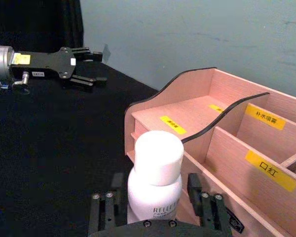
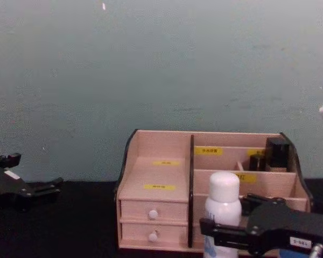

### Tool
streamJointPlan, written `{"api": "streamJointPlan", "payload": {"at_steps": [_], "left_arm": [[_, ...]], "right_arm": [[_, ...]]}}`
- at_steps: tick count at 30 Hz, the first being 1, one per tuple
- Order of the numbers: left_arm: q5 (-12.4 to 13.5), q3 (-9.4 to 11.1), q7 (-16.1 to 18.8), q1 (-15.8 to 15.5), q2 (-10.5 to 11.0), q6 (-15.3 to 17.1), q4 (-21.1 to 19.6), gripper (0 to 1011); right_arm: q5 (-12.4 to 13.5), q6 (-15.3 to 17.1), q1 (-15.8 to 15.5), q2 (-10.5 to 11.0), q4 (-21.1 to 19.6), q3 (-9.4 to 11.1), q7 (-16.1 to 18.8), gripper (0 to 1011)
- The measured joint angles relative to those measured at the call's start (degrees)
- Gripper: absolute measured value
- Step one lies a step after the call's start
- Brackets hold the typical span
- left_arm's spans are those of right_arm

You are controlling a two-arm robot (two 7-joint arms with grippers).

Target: Pick up the facial cleanser and watermelon frost from the table and place them into the tiered storage box.

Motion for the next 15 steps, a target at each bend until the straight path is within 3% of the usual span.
{"api": "streamJointPlan", "payload": {"at_steps": [8,15], "left_arm": [[0.0,0.0,0.0,0.0,0.0,0.0,0.0,1001],[0.0,0.0,0.0,0.0,0.0,0.0,0.0,1001]], "right_arm": [[0.0,0.0,0.0,0.0,0.0,0.0,0.0,624],[0.0,-0.1,0.0,0.0,0.0,0.0,0.0,589]]}}
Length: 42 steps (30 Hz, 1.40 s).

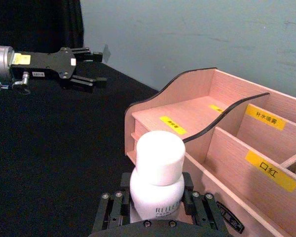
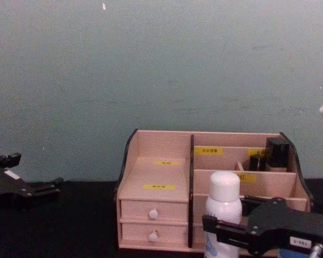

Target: Pick up the facial cleanser and watermelon frost from the table and place them into the tiered storage box.

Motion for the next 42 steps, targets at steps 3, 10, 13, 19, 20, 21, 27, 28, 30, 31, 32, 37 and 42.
{"api": "streamJointPlan", "payload": {"at_steps": [3,10,13,19,20,21,27,28,30,31,32,37,42], "left_arm": [[0.0,0.0,0.0,0.0,0.0,0.0,0.0,1001],[0.0,0.0,0.0,0.0,0.0,0.0,0.0,1001],[0.0,0.0,0.0,0.0,0.0,0.0,0.0,1002],[0.0,0.0,0.0,0.0,0.0,0.0,0.0,1001],[0.0,0.0,0.0,0.0,0.0,0.0,0.0,1001],[0.0,0.0,0.0,0.0,0.0,0.0,0.0,1001],[0.0,0.0,0.0,0.0,0.0,0.0,0.0,1001],[0.0,0.0,0.0,0.0,0.0,0.0,0.0,1001],[0.0,0.0,0.0,0.0,0.0,0.0,0.0,1001],[0.0,0.0,0.0,0.0,0.0,0.0,0.0,1001],[0.0,0.0,0.0,0.0,0.0,0.0,0.0,1001],[0.0,0.0,0.0,0.0,0.0,0.0,0.0,1001],[0.0,0.0,0.0,0.0,0.0,0.0,0.0,1001]], "right_arm": [[0.0,0.0,0.0,0.0,0.0,0.0,0.0,589],[0.0,0.0,0.0,0.0,0.0,0.0,0.0,589],[-0.1,-0.4,-0.1,0.4,-0.4,-0.1,0.5,589],[1.2,0.0,-0.4,1.4,-2.3,0.1,1.9,589],[1.6,0.2,-0.4,1.6,-2.7,0.2,2.2,589],[2.4,0.7,-0.5,1.9,-3.6,0.4,2.7,589],[5.5,2.0,-0.6,2.8,-6.8,1.7,3.0,589],[6.3,2.1,-0.4,2.8,-7.4,2.1,2.9,589],[7.4,2.1,0.3,2.6,-8.1,2.7,2.5,589],[7.6,2.1,0.5,2.5,-8.2,2.8,2.3,589],[7.9,2.0,0.9,2.4,-8.2,3.0,2.0,589],[7.9,0.9,3.3,1.0,-7.1,3.5,-0.1,589],[6.0,-0.7,6.5,-1.4,-4.1,3.9,-3.6,589]]}}
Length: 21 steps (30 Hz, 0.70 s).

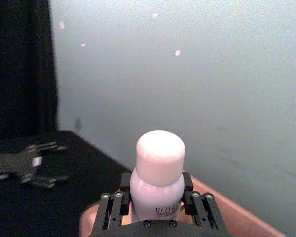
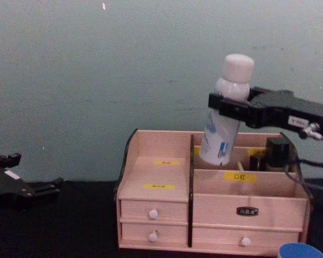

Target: Pick up the facial cleanser and watermelon frost from the table and place them into the tiered storage box.

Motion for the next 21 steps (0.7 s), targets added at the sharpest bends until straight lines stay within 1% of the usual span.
{"api": "streamJointPlan", "payload": {"at_steps": [5,7,8,12,21], "left_arm": [[0.0,0.0,0.0,0.0,0.0,0.0,0.0,1001],[0.0,0.0,0.0,0.0,0.0,0.0,0.0,1001],[0.0,0.0,0.0,0.0,0.0,0.0,0.0,1002],[0.0,0.0,0.0,0.0,0.0,0.0,0.0,1001],[0.0,0.0,0.0,0.0,0.0,0.0,0.0,1001]], "right_arm": [[-2.7,-0.6,3.1,-2.2,4.0,0.1,-2.4,589],[-3.8,-0.8,4.4,-3.1,6.0,0.0,-3.0,589],[-3.8,-0.8,4.4,-3.1,6.0,0.0,-3.0,589],[-5.9,-1.1,6.6,-4.6,9.7,-0.1,-3.7,589],[-8.1,-1.9,8.5,-6.3,14.4,-0.1,-3.9,589]]}}
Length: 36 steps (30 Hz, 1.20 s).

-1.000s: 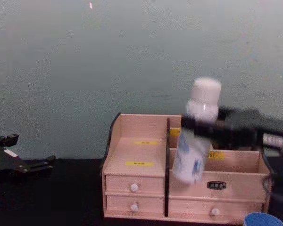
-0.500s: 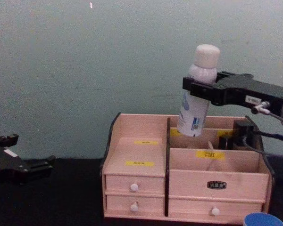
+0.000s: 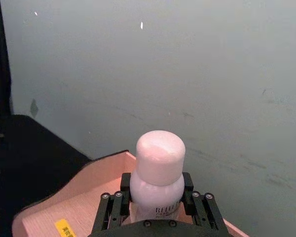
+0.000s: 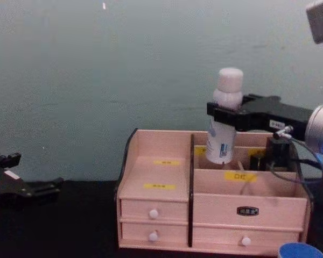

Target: Pick up the facial cleanser and watermelon frost from the table and place them into the tiered storage box.

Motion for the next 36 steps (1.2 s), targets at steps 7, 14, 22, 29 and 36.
{"api": "streamJointPlan", "payload": {"at_steps": [7,14,22,29,36], "left_arm": [[0.0,0.0,0.0,0.0,0.0,0.0,0.0,1001],[0.0,0.0,0.0,0.0,0.0,0.0,0.0,1001],[0.0,0.0,0.0,0.0,0.0,0.0,0.0,1001],[0.0,0.0,0.0,0.0,0.0,0.0,0.0,1001],[0.0,0.0,0.0,0.0,0.0,0.0,0.0,1001]], "right_arm": [[-1.2,-0.5,0.9,-1.1,2.6,0.4,0.1,589],[-2.5,-0.6,1.8,-2.0,4.8,0.6,0.3,589],[-3.5,-0.3,2.4,-2.8,6.9,0.6,0.4,589],[-4.5,0.7,3.0,-3.4,9.0,0.6,0.4,589],[-5.0,1.6,3.4,-3.8,10.6,0.7,0.6,589]]}}
